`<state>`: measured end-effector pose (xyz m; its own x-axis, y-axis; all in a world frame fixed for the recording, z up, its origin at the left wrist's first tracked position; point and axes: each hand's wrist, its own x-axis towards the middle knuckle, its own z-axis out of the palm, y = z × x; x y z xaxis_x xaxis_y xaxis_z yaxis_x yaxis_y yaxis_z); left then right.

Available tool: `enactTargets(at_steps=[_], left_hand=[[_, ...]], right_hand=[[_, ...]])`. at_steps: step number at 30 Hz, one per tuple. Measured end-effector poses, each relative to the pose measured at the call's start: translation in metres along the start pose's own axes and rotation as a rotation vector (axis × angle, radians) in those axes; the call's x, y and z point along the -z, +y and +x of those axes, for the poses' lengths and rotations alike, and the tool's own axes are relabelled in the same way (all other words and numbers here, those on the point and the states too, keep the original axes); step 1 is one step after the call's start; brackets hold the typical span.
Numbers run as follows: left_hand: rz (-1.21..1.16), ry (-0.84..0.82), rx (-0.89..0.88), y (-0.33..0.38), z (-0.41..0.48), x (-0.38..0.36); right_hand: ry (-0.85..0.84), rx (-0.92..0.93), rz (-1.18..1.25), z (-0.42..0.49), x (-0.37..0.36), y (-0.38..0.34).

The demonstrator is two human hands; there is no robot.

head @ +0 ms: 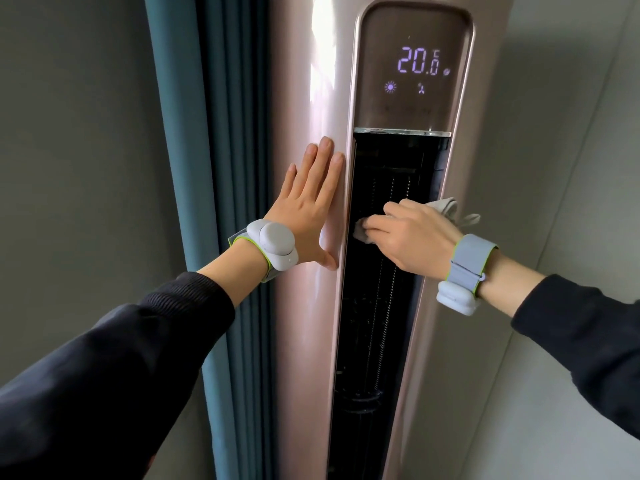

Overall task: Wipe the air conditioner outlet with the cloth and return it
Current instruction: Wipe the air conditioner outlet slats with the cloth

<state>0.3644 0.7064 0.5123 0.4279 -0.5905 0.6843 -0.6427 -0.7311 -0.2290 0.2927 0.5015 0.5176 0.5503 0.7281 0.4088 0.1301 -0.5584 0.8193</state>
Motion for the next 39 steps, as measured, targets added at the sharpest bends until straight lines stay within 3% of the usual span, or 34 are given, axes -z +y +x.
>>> enactTargets(at_steps=[39], left_hand=[[-0.005,0.016,-0.007,0.006,-0.015,-0.015]], right_hand=[[-0.297,0.038,0.166,0.006,-0.01,-0.05]])
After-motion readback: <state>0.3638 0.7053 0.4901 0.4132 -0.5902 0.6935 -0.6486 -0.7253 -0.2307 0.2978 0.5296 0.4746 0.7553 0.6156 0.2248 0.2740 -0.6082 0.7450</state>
